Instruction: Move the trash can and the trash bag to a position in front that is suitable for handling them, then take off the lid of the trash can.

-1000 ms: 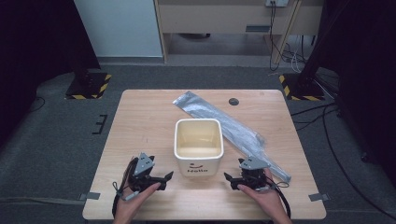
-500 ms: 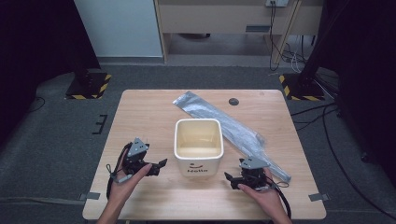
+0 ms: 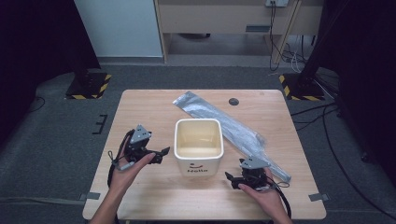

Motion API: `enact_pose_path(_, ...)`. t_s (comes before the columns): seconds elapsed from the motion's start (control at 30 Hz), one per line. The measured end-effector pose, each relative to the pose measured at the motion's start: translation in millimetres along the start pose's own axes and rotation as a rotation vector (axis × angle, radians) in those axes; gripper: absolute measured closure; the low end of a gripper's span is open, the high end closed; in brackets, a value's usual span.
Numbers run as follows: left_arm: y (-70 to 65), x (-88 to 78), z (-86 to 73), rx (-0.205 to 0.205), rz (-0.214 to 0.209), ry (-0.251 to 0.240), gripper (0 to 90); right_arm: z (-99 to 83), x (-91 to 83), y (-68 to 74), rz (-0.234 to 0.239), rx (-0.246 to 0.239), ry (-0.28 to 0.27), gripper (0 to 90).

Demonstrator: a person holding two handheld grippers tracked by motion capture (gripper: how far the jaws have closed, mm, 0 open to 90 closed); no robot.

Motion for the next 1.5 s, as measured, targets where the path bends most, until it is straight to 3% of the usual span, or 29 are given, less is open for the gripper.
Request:
enact_pose_path(0.3,-2.8,-0.4,28.9,0.017,0.003,-0.012,4.1,0.9,0.5,-1.9,0.002,0.007,-0.009,20.7)
enact_pose_path(0.47,-0.7,8.1,45.1,0.022,-0.011,0.003,3.1,0.2,4.0,-3.6,0.005,0.029,-0.001,20.9)
enact_pose_path(0.5,-0.4,8.8,46.7,0.007,-0.004,0.017,3.1,0.2,4.0,-3.6,0.005,0.029,-0.001,20.9)
enact_pose_path(0.7,-4.6,19.5,60.5,0.011,-0.024,0.023,2.9,0.4,3.3,-2.4,0.000,0.004,-0.003,21.8)
enact_pose_path(1.3,-9.5,37.8,69.4,0.036,0.018,0.061,9.0,4.0,-2.7,8.3,0.021,-0.028,-0.028,26.7)
enact_pose_path(1.5,-10.6,39.7,72.7,0.055,0.029,0.075,18.0,6.7,-2.5,12.5,0.037,-0.043,-0.043,30.0)
Point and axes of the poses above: each handheld gripper's, and its own axes: x roughly forward along the jaws, z roughly out of its top, y roughly to its left, the point moved 6 cm from there along x, roughly forward along the jaws, and after that the axes turned 13 degrees about -x, right-handed, at the moved point
